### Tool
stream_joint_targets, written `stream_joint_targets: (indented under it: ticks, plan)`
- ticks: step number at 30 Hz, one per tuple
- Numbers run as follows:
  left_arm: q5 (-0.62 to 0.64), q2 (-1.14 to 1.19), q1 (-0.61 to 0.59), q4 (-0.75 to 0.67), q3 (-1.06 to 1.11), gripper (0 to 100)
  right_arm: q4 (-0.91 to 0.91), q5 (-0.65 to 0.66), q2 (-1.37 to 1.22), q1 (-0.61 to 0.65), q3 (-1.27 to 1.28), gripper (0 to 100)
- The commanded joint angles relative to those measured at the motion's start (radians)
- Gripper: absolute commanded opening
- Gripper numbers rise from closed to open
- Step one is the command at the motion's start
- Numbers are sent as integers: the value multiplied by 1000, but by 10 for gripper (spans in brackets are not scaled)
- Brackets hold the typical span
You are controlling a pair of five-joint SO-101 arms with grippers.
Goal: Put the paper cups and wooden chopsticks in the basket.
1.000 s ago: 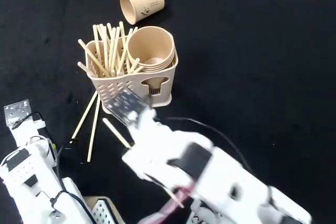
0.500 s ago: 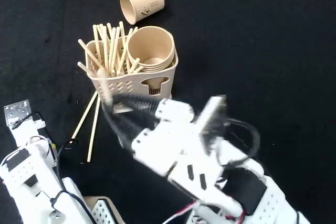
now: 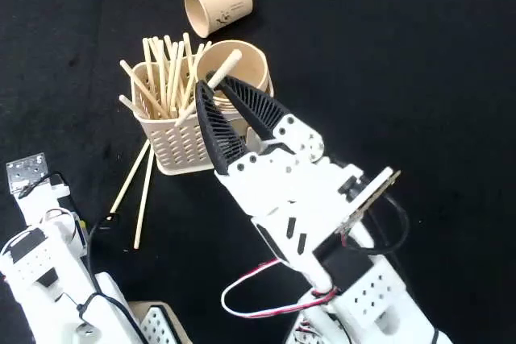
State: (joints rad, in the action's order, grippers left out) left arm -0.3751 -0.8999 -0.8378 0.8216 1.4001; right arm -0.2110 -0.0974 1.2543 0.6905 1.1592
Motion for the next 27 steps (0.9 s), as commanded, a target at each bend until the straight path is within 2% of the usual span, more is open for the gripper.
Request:
stream_joint_targets:
  ticks: [1,11,15,19,27]
  plan:
    - [-5,0,-1,-15,-4,141,-83,8,10,-21,53,11]
    - [-5,0,-1,-15,-4,141,-201,38,-12,-54,77,11]
    - [-5,0,-1,-14,-4,141,-316,64,-128,-127,51,11]
    - [-5,0,1,-15,-4,141,-456,64,-283,-137,30,11]
    - [-5,0,1,-15,-4,141,-526,63,-507,-130,-36,11]
